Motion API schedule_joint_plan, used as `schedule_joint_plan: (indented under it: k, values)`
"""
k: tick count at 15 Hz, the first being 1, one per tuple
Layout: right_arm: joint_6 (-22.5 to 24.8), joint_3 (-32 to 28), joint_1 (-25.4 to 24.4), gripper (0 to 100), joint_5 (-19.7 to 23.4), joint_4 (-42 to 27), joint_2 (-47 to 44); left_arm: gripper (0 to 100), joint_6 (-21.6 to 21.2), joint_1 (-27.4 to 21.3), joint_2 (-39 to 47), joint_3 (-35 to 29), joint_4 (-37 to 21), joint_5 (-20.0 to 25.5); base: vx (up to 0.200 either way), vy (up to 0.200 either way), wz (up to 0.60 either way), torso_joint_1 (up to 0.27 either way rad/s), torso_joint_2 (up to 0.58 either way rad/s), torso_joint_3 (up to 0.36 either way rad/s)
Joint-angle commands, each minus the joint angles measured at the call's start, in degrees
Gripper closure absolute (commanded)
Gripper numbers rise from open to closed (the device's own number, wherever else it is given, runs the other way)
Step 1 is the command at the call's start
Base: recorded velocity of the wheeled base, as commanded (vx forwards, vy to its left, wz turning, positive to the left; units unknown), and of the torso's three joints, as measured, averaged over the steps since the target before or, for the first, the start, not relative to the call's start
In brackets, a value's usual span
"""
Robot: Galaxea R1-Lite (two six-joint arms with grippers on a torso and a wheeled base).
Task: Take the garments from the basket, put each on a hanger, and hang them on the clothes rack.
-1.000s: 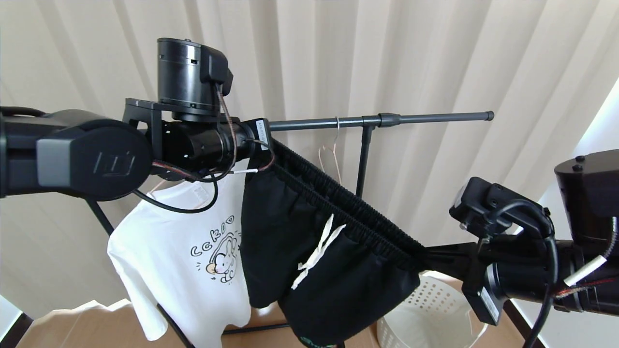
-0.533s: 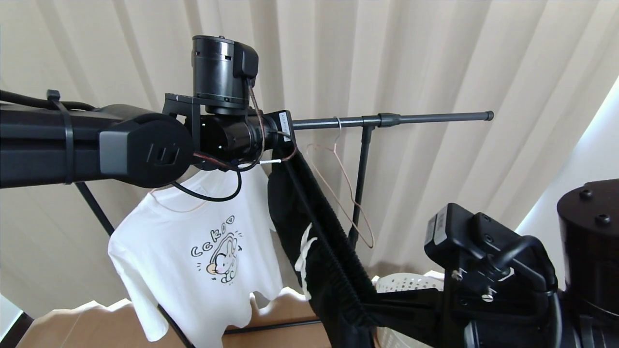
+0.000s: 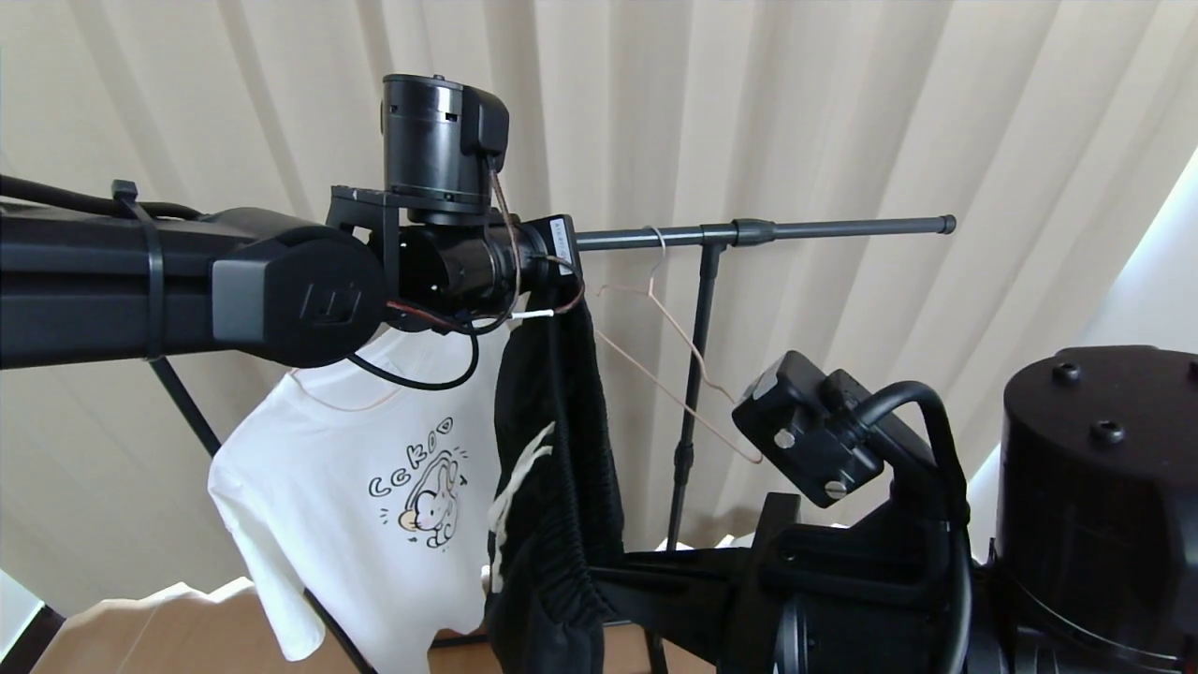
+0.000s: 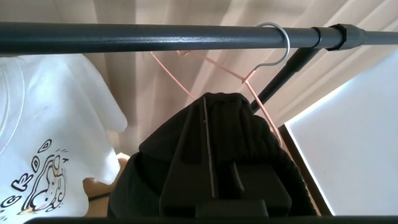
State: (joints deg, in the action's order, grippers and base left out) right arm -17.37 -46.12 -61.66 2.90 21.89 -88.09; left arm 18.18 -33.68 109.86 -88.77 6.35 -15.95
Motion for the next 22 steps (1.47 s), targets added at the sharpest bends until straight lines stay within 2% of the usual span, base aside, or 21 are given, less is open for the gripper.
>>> schedule_joint_plan:
  k: [1, 6, 7, 8, 11, 12, 13, 15, 17, 20, 21, 22]
  values:
    - [0.0, 0.2, 0.0, 100, 0.0, 0.3, -0.6, 100, 0.0, -0.2, -0.1, 0.0, 0.0, 0.0, 0.000, 0.000, 0.00, 0.000, 0.00, 0.000]
    - [1.9, 1.6, 0.1, 100, -0.4, -1.7, 1.1, 100, 0.4, -0.2, -0.4, 0.3, -0.3, -0.1, 0.000, 0.000, 0.00, 0.000, 0.00, 0.000]
    - [4.6, 2.4, 0.3, 100, -0.4, -3.3, 1.8, 100, 0.4, -0.1, -0.7, 0.2, -0.3, -0.1, 0.000, 0.000, 0.00, 0.000, 0.00, 0.000]
    - [9.5, 2.7, 1.5, 100, -0.3, -6.4, 2.7, 100, 0.4, 0.0, -1.2, 0.2, -0.5, -0.1, 0.000, 0.000, 0.00, 0.000, 0.00, 0.000]
    - [13.8, 2.6, 6.5, 100, -0.6, -11.2, 2.7, 100, 0.4, 0.0, -2.4, 0.6, -0.8, -0.2, 0.000, 0.000, 0.00, 0.000, 0.00, 0.000]
    - [18.8, 2.7, 10.6, 100, -1.8, -13.4, 2.7, 100, 0.4, 0.2, -3.1, 0.8, -2.1, -0.5, 0.000, 0.000, 0.00, 0.000, 0.00, 0.000]
    - [21.4, 2.7, 13.0, 100, -3.2, -15.0, 2.7, 100, 0.4, 0.2, -3.5, 1.1, -3.5, -0.5, 0.000, 0.000, 0.00, 0.000, 0.00, 0.000]
    - [23.6, 2.3, 16.5, 100, -6.3, -16.4, 2.4, 100, 0.3, 0.2, -4.8, 1.5, -5.5, -0.6, 0.000, 0.000, 0.00, 0.000, 0.00, 0.000]
    - [23.9, 1.6, 19.2, 100, -9.3, -16.4, 1.8, 100, 0.0, 0.2, -6.2, 1.3, -8.5, -0.7, 0.000, 0.000, 0.00, 0.000, 0.00, 0.000]
    - [23.2, -3.3, 24.6, 100, -13.5, -16.0, -0.8, 100, -0.1, 0.5, -8.8, 3.2, -14.3, -0.6, 0.000, 0.000, 0.00, 0.000, 0.00, 0.000]
    - [21.2, -5.0, 25.6, 100, -14.1, -15.8, -1.7, 100, -0.2, 0.5, -9.4, 4.3, -15.2, -0.6, 0.000, 0.000, 0.00, 0.000, 0.00, 0.000]
    - [16.8, -7.8, 26.1, 100, -14.7, -15.8, -3.4, 100, -0.8, 0.5, -10.7, 6.0, -16.1, -0.6, 0.000, 0.000, 0.00, 0.000, 0.00, 0.000]
